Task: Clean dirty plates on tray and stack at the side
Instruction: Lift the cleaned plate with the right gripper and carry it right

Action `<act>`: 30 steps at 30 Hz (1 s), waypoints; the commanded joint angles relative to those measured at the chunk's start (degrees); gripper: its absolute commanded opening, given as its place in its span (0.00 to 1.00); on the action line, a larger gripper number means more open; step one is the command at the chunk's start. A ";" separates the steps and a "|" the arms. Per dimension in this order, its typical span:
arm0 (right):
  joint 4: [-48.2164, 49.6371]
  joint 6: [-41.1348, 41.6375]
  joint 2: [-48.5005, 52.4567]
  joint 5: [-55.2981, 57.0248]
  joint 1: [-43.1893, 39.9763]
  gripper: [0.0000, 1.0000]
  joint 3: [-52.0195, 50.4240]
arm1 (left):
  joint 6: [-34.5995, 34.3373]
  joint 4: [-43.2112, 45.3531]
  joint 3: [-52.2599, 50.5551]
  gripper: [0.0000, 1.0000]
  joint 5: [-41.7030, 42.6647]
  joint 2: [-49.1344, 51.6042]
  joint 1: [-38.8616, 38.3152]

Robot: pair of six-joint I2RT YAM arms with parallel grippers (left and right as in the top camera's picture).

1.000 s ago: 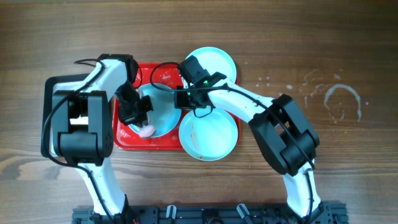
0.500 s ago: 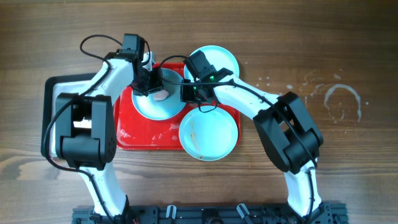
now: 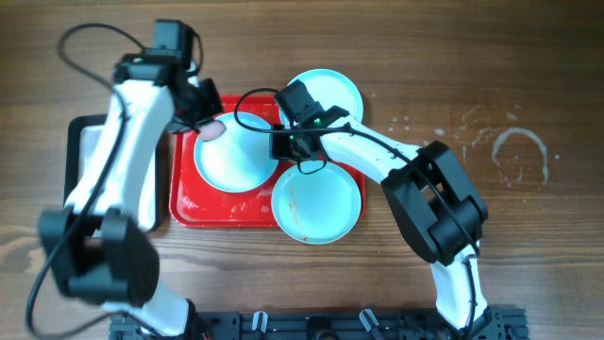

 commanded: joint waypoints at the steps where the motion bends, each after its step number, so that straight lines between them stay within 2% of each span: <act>1: -0.63 -0.46 0.63 -1.25 0.72 0.04 -0.90 | -1.77 -4.44 0.57 0.04 -1.38 -3.06 2.67; 6: -0.83 -1.97 -1.42 -0.31 0.39 0.04 -0.87 | -1.20 -6.49 0.55 0.04 -1.33 -2.82 6.69; 13: -11.02 -4.72 -16.72 22.25 1.20 0.04 -0.87 | -1.18 -6.69 0.55 0.04 -1.36 -2.82 8.13; 17: -12.11 -6.32 -20.87 32.65 3.65 0.04 -0.87 | -0.98 -6.73 0.55 0.04 -1.38 -2.82 8.13; 25: -12.07 -9.44 -21.09 71.47 16.35 0.04 -0.90 | 0.52 -6.58 0.55 0.04 -1.40 -2.82 8.24; 30: -11.72 -9.27 -20.96 86.36 21.94 0.04 -1.27 | 0.55 -6.03 0.55 0.04 -1.40 -2.82 8.31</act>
